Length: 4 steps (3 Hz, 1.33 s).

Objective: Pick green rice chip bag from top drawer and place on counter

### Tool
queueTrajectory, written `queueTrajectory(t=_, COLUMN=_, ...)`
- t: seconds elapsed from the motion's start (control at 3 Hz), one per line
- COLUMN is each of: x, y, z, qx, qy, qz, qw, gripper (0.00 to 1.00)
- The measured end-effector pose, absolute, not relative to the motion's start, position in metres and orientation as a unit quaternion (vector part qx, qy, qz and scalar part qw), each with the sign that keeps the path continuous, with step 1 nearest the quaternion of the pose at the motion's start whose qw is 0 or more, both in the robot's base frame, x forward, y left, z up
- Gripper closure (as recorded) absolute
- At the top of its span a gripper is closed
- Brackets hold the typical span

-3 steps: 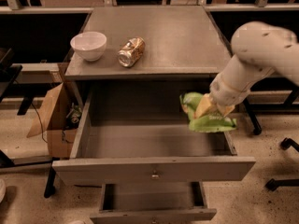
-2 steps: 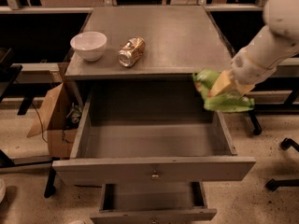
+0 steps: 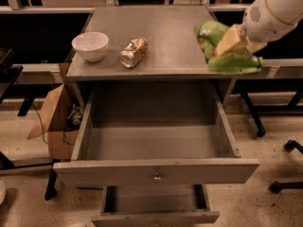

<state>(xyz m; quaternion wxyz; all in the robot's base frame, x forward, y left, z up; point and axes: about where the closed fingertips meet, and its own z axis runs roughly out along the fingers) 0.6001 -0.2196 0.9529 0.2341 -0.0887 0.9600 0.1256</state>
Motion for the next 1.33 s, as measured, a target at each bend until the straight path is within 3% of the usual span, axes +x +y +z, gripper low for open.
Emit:
queueTrajectory(t=0.67, x=0.683, y=-0.166, z=0.962, qx=-0.037, qy=0.945, qz=0.136, qw=0.295, gripper=1.0)
queueTrajectory(t=1.33, x=0.743, y=-0.19, z=0.929, qx=0.053, qy=0.944, qz=0.122, qw=0.303, gripper=0.73)
